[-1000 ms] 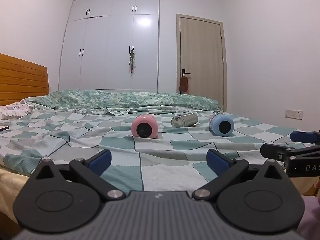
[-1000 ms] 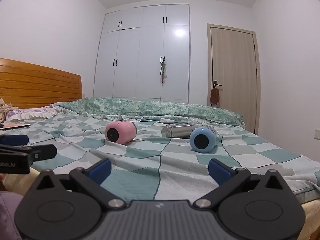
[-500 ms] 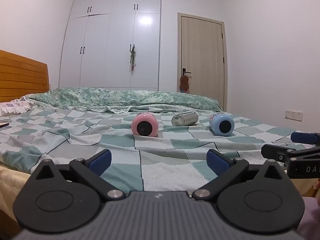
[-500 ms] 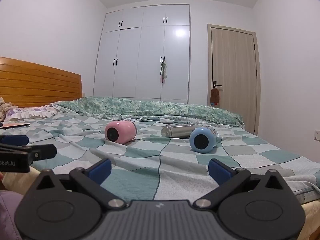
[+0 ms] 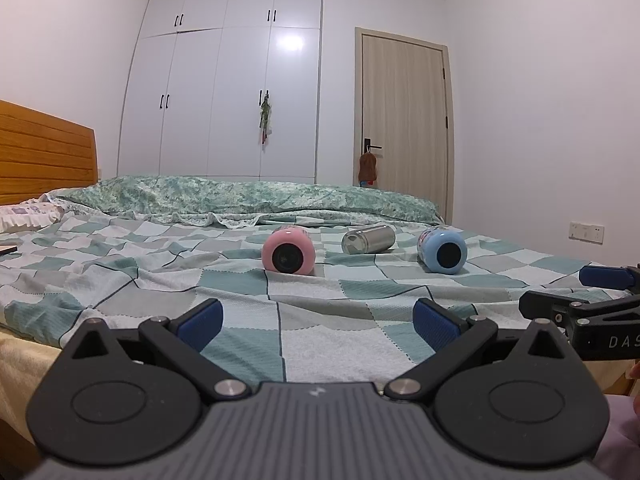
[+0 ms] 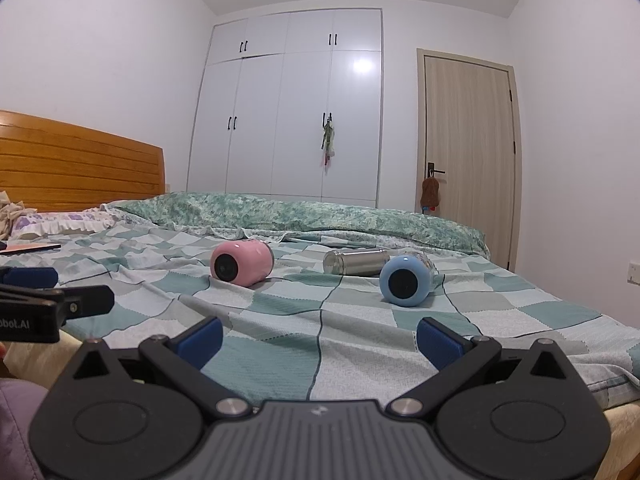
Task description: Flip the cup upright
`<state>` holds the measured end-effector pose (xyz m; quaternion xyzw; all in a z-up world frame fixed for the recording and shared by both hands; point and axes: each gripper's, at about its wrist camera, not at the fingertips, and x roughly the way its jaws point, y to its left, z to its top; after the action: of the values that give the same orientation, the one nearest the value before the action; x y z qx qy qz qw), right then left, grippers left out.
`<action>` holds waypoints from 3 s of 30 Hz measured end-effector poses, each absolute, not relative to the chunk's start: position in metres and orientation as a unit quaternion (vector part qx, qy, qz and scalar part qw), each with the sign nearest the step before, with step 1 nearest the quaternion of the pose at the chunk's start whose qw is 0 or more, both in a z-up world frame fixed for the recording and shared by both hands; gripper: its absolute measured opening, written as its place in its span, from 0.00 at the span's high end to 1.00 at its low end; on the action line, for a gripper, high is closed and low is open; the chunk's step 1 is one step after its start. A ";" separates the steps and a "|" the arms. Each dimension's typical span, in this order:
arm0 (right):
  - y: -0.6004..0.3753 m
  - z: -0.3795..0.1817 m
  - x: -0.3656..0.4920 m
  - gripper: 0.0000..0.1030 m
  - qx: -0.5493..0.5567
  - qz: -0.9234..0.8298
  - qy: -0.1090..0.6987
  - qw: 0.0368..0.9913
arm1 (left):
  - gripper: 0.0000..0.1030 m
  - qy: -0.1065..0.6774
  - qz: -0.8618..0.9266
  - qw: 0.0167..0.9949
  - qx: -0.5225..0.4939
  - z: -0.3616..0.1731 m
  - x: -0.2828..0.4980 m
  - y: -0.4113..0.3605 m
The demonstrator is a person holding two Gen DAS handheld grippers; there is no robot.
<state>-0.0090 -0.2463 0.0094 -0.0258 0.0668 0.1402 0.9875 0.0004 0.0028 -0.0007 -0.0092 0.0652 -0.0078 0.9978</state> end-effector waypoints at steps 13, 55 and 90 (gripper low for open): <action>-0.246 0.009 -0.009 0.00 -0.027 0.140 0.066 0.988 | 0.00 0.065 -0.008 0.998 -0.009 -0.001 0.001 0.002; -0.246 0.010 -0.009 0.00 -0.029 0.139 0.069 0.987 | 0.00 0.064 -0.008 0.998 -0.010 -0.001 0.001 0.002; -0.202 0.086 0.309 0.00 -0.086 0.229 0.182 0.952 | 0.00 0.254 0.009 0.965 0.067 0.094 0.295 0.017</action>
<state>0.3091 -0.2016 0.0864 -0.0862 0.1824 0.2286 0.9524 0.2949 0.0170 0.0937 0.0666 0.2542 0.0087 0.9648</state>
